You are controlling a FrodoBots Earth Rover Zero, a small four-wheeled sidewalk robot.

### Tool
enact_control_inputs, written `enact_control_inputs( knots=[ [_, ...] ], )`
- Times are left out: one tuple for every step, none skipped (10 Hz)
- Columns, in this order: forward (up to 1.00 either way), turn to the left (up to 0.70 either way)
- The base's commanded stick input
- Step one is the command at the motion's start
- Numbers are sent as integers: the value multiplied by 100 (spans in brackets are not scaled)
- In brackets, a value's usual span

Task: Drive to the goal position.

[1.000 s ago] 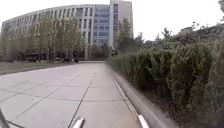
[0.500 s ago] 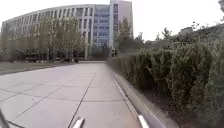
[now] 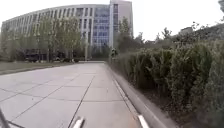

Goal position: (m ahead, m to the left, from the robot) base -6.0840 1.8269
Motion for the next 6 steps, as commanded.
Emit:
enact_control_inputs(
  knots=[
    [3, 0],
    [1, 0],
    [4, 0],
    [4, 0],
    [1, 0],
    [2, 0]
  ],
)
